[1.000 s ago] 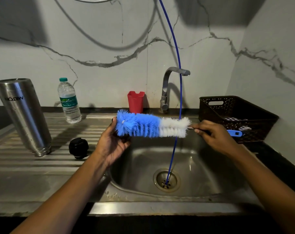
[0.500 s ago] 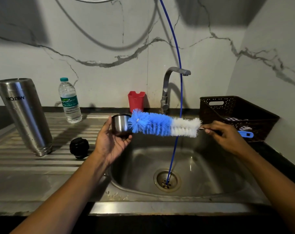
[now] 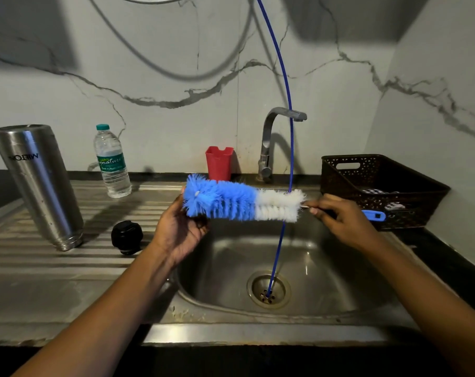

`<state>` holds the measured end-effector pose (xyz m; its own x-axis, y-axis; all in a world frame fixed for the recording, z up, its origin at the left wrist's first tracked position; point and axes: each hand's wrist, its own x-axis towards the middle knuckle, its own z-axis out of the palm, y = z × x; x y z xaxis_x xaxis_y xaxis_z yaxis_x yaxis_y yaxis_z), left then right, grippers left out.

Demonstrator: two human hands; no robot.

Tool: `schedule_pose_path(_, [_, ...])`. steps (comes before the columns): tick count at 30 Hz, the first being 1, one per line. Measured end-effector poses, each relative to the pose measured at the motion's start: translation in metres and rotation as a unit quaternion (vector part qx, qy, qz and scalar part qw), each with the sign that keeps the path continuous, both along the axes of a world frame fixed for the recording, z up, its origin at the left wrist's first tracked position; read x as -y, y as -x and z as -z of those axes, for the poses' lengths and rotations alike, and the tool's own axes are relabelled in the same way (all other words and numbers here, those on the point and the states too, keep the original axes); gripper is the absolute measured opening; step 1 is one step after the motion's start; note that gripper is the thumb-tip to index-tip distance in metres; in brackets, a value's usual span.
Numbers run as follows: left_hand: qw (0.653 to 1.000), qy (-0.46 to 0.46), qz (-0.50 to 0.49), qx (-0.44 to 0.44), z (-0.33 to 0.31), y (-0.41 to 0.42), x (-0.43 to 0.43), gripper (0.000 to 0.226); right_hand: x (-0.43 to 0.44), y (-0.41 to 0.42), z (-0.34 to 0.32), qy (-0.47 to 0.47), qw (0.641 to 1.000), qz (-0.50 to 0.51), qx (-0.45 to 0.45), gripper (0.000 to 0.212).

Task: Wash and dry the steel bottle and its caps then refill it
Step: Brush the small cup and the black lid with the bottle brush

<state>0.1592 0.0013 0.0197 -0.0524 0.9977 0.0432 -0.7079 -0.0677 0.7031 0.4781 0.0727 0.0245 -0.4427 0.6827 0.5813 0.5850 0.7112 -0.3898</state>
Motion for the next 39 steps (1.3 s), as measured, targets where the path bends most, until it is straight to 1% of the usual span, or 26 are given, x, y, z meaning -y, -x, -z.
schedule_pose_path(1, [1.0, -0.003, 0.004, 0.003, 0.0, 0.002, 0.0, 0.037, -0.002, -0.002, 0.0, 0.002, 1.0, 0.007, -0.003, 0.025])
schedule_pose_path(3, [1.0, -0.012, 0.018, 0.001, 0.001, 0.005, -0.001, 0.058, -0.004, -0.015, 0.0, 0.017, 1.0, 0.02, -0.012, 0.02])
schedule_pose_path(4, [1.0, -0.014, 0.026, -0.004, 0.0, 0.005, -0.001, 0.065, -0.004, -0.022, -0.001, 0.025, 0.999, 0.023, -0.015, 0.022])
schedule_pose_path(5, [0.999, -0.015, 0.032, -0.01, 0.0, 0.004, -0.001, 0.069, -0.003, -0.025, -0.002, 0.023, 0.999, 0.025, -0.017, 0.03])
schedule_pose_path(6, [0.999, -0.019, 0.037, -0.013, -0.001, 0.002, 0.0, 0.069, 0.0, -0.023, -0.003, 0.02, 0.999, 0.025, -0.018, 0.033])
schedule_pose_path(8, [0.999, -0.028, 0.046, -0.002, -0.002, -0.001, 0.002, 0.07, 0.002, -0.008, -0.002, 0.017, 1.0, 0.014, -0.012, 0.023])
schedule_pose_path(11, [0.999, -0.022, 0.032, -0.001, -0.001, 0.003, 0.001, 0.067, -0.001, 0.0, 0.0, 0.013, 1.0, 0.016, 0.001, 0.024])
schedule_pose_path(12, [1.0, -0.017, 0.022, -0.005, -0.002, 0.005, 0.001, 0.062, -0.004, -0.005, 0.001, 0.014, 1.0, 0.021, 0.002, 0.023])
schedule_pose_path(14, [1.0, 0.0, -0.002, -0.011, -0.002, 0.005, 0.001, 0.045, -0.006, -0.018, 0.002, 0.022, 0.999, 0.029, -0.005, 0.022])
schedule_pose_path(16, [1.0, 0.014, -0.008, -0.017, -0.003, 0.002, 0.001, 0.042, -0.004, -0.021, 0.001, 0.025, 0.999, 0.034, -0.009, 0.023])
schedule_pose_path(18, [1.0, 0.009, 0.004, -0.013, -0.003, 0.001, 0.002, 0.04, 0.0, -0.009, 0.0, 0.016, 1.0, 0.023, -0.008, 0.023])
schedule_pose_path(19, [1.0, 0.001, 0.013, -0.011, -0.003, 0.002, 0.002, 0.041, 0.001, -0.002, 0.001, 0.011, 1.0, 0.017, -0.006, 0.023])
schedule_pose_path(21, [0.999, -0.01, 0.037, -0.015, -0.004, 0.004, 0.002, 0.062, 0.001, 0.002, 0.001, 0.013, 1.0, 0.015, -0.007, 0.024])
schedule_pose_path(22, [0.999, -0.014, 0.043, -0.017, -0.004, 0.004, 0.002, 0.07, -0.001, -0.001, 0.001, 0.015, 1.0, 0.016, -0.005, 0.023])
schedule_pose_path(23, [0.999, -0.017, 0.045, -0.016, -0.003, 0.005, 0.001, 0.072, -0.002, -0.007, 0.001, 0.022, 1.0, 0.019, -0.002, 0.024])
schedule_pose_path(27, [0.999, -0.006, 0.042, -0.028, -0.001, 0.003, -0.002, 0.068, -0.001, -0.019, -0.001, 0.046, 0.998, 0.03, -0.011, 0.027])
schedule_pose_path(28, [0.999, -0.005, 0.041, -0.03, -0.002, 0.002, -0.001, 0.063, 0.001, -0.014, -0.001, 0.037, 0.999, 0.022, -0.011, 0.026])
schedule_pose_path(30, [0.999, 0.0, 0.031, -0.021, -0.004, 0.0, 0.002, 0.044, 0.003, -0.002, 0.0, 0.014, 1.0, 0.012, 0.003, 0.025])
schedule_pose_path(31, [1.0, 0.007, 0.02, -0.014, -0.004, 0.001, 0.002, 0.041, 0.002, 0.001, 0.0, 0.009, 1.0, 0.015, 0.004, 0.023])
schedule_pose_path(33, [1.0, 0.025, -0.002, -0.01, -0.003, 0.005, 0.0, 0.045, -0.002, -0.007, -0.001, 0.01, 0.999, 0.03, -0.008, 0.021])
schedule_pose_path(37, [0.999, 0.031, 0.012, -0.013, -0.001, 0.006, 0.001, 0.049, -0.003, -0.023, -0.002, 0.026, 0.998, 0.039, -0.043, 0.022])
schedule_pose_path(39, [0.999, 0.013, 0.037, -0.015, -0.002, 0.0, 0.002, 0.061, -0.001, -0.01, -0.001, 0.023, 0.999, 0.022, -0.035, 0.021])
